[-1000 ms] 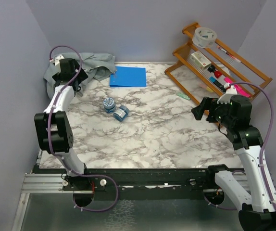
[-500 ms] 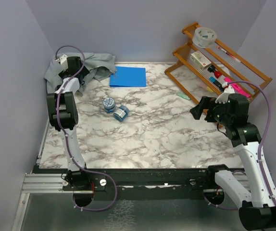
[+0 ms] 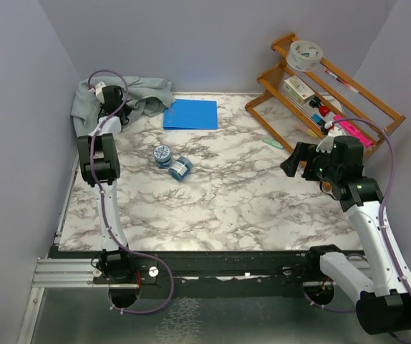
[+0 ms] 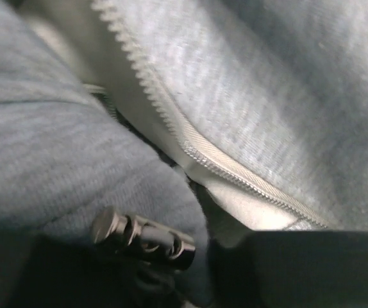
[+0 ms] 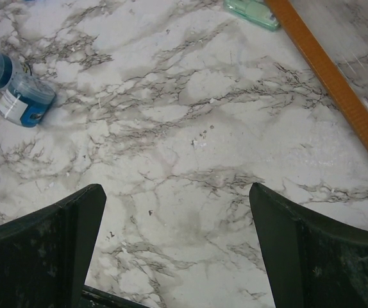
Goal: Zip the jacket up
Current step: Flatten out the jacket at the center of the board.
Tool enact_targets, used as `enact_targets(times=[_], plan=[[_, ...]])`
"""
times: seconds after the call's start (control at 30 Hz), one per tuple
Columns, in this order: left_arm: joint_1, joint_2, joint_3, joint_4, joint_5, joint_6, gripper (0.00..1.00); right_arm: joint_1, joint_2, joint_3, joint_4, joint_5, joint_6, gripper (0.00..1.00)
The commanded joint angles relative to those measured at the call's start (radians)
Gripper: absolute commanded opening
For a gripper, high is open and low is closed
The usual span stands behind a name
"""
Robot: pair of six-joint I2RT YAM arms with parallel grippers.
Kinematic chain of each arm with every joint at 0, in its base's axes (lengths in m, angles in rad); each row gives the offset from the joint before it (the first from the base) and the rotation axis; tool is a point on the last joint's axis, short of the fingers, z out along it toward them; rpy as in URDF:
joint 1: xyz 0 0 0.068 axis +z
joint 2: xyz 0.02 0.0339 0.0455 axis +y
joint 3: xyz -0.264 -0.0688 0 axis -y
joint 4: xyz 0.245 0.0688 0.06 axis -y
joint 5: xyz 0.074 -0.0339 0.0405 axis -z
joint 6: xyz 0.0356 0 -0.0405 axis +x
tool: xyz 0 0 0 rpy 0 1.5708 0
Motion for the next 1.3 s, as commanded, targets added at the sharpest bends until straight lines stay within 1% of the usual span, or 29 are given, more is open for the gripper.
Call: enact_targets(times=[0.0,0.07,0.1,0.23,0.33,0.53,0.67,0.8,0.9,0.93,1.0,1.07,1.17,1.2,1.27], plan=[[-0.003,-0.041,-0.031,0.112,0.141,0.004,0.18,-0.001,0.004,-0.001,0.027,-0.005,0.002,1.00],[-0.003,-0.100,-0.065,0.125,0.142,0.028,0.05,-0.001,-0.002,0.001,0.027,-0.010,0.002,1.00],[-0.003,-0.132,-0.082,0.128,0.156,0.042,0.00,0.000,-0.007,0.002,0.027,-0.010,0.002,1.00],[-0.003,-0.281,-0.141,0.151,0.204,0.100,0.00,-0.001,-0.030,0.008,0.018,-0.018,0.001,1.00],[-0.004,-0.378,-0.137,0.133,0.262,0.132,0.00,-0.001,-0.049,0.017,0.010,-0.029,0.002,1.00],[-0.008,-0.524,-0.078,0.031,0.451,0.145,0.00,-0.001,-0.087,0.029,-0.006,-0.051,0.002,1.00],[-0.045,-0.632,-0.074,-0.025,0.556,0.184,0.00,-0.001,-0.118,0.039,-0.023,-0.055,0.002,1.00],[-0.095,-0.758,-0.113,-0.055,0.676,0.197,0.00,-0.001,-0.138,0.048,-0.039,-0.061,-0.001,1.00],[-0.125,-0.851,-0.185,-0.089,0.731,0.209,0.00,-0.001,-0.153,0.050,-0.048,-0.065,0.002,1.00],[-0.151,-0.883,-0.222,-0.098,0.745,0.216,0.00,-0.001,-0.158,0.049,-0.050,-0.068,0.005,1.00],[-0.177,-0.957,-0.305,-0.110,0.775,0.229,0.00,0.000,-0.165,0.044,-0.053,-0.075,0.011,1.00],[-0.192,-1.023,-0.387,-0.125,0.834,0.245,0.00,0.000,-0.170,0.039,-0.058,-0.088,0.014,1.00],[-0.203,-1.120,-0.519,-0.179,0.903,0.285,0.00,0.000,-0.178,0.023,-0.059,-0.103,0.017,1.00],[-0.204,-1.153,-0.561,-0.217,0.900,0.306,0.00,-0.001,-0.181,0.017,-0.059,-0.105,0.019,1.00],[-0.204,-1.225,-0.649,-0.302,0.830,0.347,0.00,0.000,-0.182,0.003,-0.060,-0.109,0.027,1.00]])
